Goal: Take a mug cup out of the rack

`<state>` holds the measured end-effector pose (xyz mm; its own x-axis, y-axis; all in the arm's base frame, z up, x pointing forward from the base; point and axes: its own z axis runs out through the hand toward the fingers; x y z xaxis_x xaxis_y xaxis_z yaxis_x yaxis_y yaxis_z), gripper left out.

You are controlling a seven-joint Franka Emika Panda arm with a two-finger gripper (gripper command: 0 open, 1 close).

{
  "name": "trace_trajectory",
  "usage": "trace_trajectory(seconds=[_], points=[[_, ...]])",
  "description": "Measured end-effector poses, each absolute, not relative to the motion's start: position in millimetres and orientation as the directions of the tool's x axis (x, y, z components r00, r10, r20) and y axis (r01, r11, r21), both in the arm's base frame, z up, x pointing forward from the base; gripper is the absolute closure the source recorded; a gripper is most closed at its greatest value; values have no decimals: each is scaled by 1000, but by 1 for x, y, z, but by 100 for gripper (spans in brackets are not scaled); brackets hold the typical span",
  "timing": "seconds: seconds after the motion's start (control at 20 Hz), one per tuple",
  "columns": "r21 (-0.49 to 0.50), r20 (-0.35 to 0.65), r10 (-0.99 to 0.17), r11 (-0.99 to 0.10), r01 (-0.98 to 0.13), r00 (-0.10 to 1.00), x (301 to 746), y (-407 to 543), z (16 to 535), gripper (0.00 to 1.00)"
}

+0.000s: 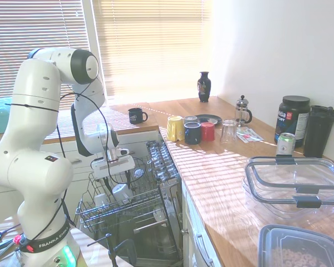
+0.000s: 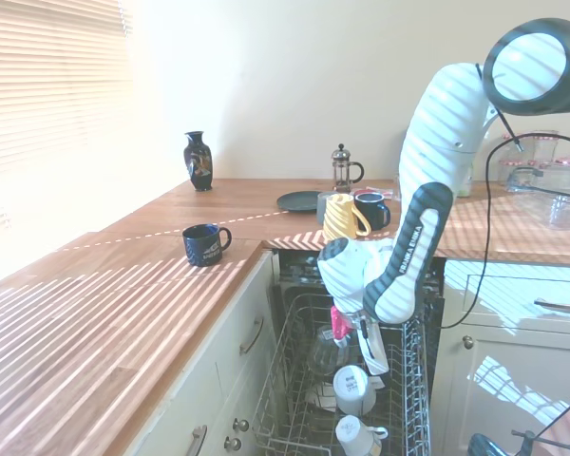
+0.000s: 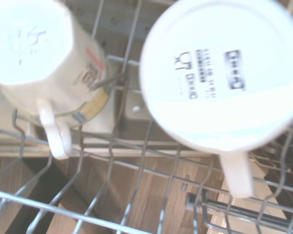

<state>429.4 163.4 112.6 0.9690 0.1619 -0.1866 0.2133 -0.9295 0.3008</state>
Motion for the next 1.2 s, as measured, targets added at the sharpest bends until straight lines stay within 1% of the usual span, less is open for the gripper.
trace_trajectory(seconds=[0.2,0.4,0.7,0.75,0.95,1.2], points=[[305,-225,175,-922,239,959,429,170,87,0],[298,-213,177,-925,236,961,442,170,65,0],[278,-251,215,-918,283,944,457,163,41,0],[279,-256,219,-916,289,942,458,161,39,100],[276,-254,222,-916,290,941,461,158,28,100],[257,-213,209,-930,262,954,467,159,24,100]])
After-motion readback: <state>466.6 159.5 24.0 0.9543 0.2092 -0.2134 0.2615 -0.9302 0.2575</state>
